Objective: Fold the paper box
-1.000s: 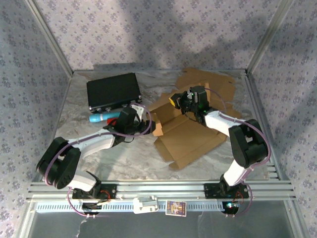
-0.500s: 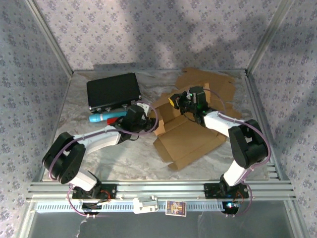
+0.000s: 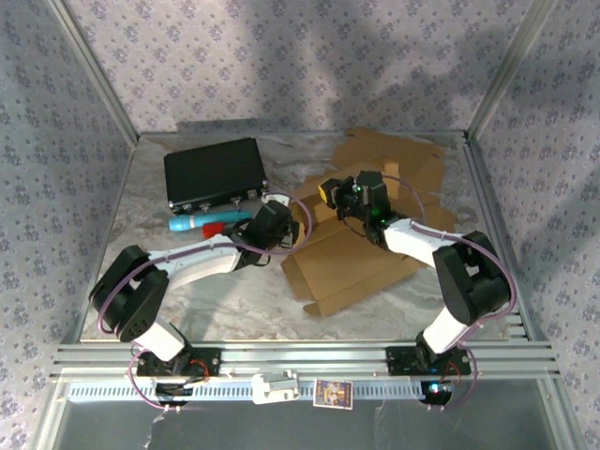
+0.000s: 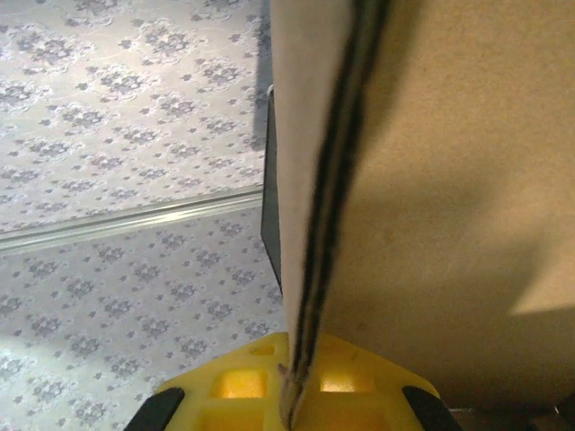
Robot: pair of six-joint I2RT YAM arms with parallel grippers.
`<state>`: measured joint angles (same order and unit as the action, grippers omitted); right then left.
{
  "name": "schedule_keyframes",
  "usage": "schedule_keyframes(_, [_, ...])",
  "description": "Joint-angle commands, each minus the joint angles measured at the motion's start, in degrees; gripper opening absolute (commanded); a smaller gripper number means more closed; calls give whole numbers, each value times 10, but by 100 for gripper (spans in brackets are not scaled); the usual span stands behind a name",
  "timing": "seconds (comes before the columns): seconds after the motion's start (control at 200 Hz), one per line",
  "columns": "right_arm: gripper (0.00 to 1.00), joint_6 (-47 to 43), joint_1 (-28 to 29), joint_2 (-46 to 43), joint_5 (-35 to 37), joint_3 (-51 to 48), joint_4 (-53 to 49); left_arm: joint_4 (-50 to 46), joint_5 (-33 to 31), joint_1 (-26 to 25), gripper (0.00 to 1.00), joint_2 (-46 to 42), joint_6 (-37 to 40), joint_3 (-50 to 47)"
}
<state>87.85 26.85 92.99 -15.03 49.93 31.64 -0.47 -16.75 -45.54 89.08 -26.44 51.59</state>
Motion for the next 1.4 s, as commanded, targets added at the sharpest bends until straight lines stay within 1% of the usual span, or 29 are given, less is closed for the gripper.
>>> schedule_keyframes(0.0, [0,16,11,-9,11,-11,77,-7,-54,-1,48,-8,19,-11])
schedule_keyframes(0.15, [0,6,11,12,-1,-42,172,43,-46,-1,51,-19,52,-57])
schedule_keyframes(0.235, [0,1,9,23,-12,-63,194,51,-56,1,51,-16,61,-68])
schedule_keyframes(0.36, [0,-8,7,35,-25,-74,192,63,-62,19,51,-10,65,-79])
schedule_keyframes(0.5, [0,-3,6,46,-23,-74,191,88,-31,43,51,-1,77,-74])
schedule_keyframes(0.625, [0,0,7,50,-27,-64,183,100,-8,45,50,18,89,-54])
schedule_keyframes(0.705, [0,4,10,53,-27,-60,179,108,-9,45,49,27,88,-46])
schedule_keyframes(0.87, [0,10,16,54,-27,-54,161,119,-32,44,47,46,72,-29])
schedule_keyframes(1.054, [0,26,24,42,-7,-63,150,91,-81,32,39,79,40,9])
schedule_keyframes(1.179, [0,31,26,39,0,-62,142,74,-114,23,29,95,23,23])
schedule_keyframes(1.284, [0,33,27,40,0,-57,137,62,-130,17,26,107,13,31])
schedule_keyframes(1.394, [0,32,29,38,0,-54,132,39,-155,9,17,118,-1,45])
